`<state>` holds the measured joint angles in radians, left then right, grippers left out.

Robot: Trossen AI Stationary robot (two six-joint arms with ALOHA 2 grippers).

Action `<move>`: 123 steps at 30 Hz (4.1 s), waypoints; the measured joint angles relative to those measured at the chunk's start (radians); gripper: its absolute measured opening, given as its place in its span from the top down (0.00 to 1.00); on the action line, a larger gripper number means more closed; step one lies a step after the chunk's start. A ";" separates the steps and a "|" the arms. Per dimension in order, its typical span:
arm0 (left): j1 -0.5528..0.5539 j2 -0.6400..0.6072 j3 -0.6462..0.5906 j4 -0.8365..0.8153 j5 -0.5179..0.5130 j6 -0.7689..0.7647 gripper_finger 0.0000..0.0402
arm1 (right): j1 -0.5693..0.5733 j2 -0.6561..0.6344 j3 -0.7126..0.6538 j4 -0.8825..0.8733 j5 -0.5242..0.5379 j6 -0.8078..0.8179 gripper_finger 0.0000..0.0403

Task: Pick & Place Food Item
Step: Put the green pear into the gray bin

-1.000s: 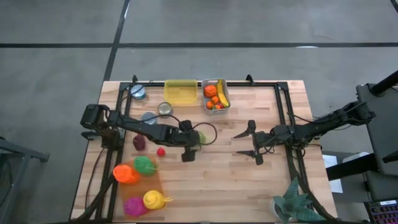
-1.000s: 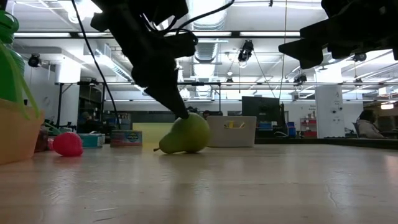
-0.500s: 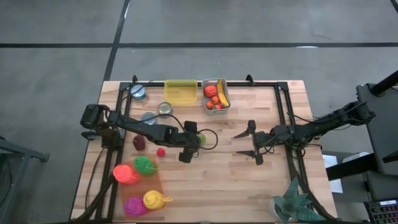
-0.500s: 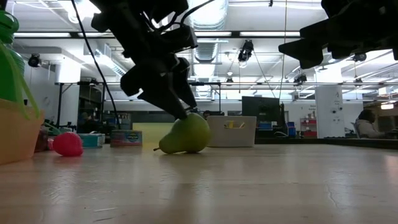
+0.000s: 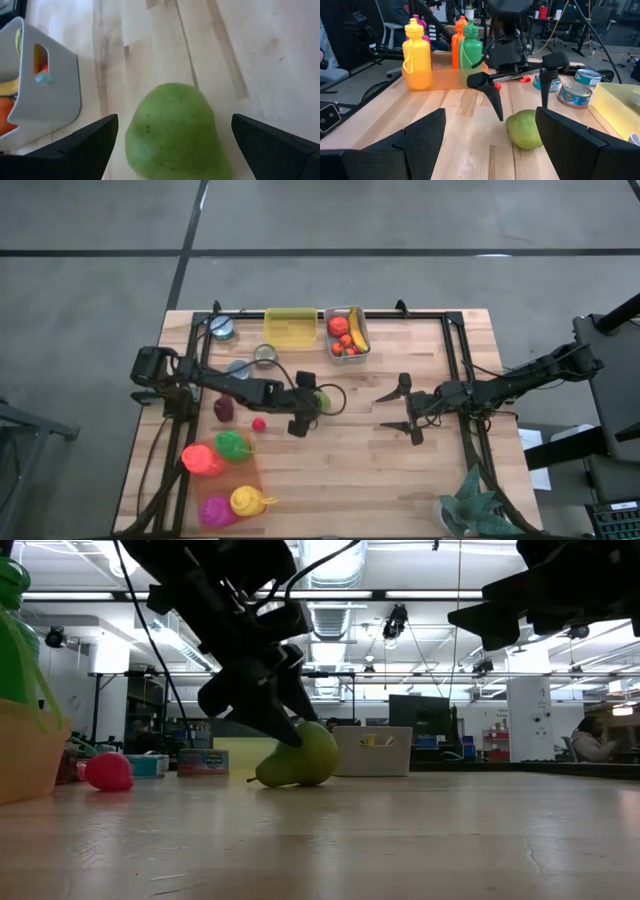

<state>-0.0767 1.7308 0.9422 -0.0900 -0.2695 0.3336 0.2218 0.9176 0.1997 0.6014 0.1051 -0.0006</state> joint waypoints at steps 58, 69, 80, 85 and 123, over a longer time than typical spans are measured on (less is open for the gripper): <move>0.042 0.030 0.015 0.044 0.030 -0.076 0.21 | 0.000 0.000 0.001 -0.026 0.000 0.000 0.24; 0.064 -0.051 0.124 0.129 -0.101 -0.193 0.21 | 0.000 0.000 0.000 -0.027 0.000 0.000 0.24; 0.224 -0.053 0.239 0.248 -0.164 -0.237 0.21 | 0.000 0.000 0.000 -0.025 0.000 0.000 0.24; 0.327 -0.032 0.262 0.315 -0.077 -0.260 0.21 | 0.000 0.000 0.000 -0.025 0.000 0.000 0.24; 0.593 0.309 0.526 0.124 0.204 -0.682 0.16 | 0.000 0.000 0.000 -0.027 0.000 0.000 0.24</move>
<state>0.5159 2.0403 1.4678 0.0335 -0.0658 -0.3482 0.2220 0.9176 0.1997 0.5743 0.1051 -0.0006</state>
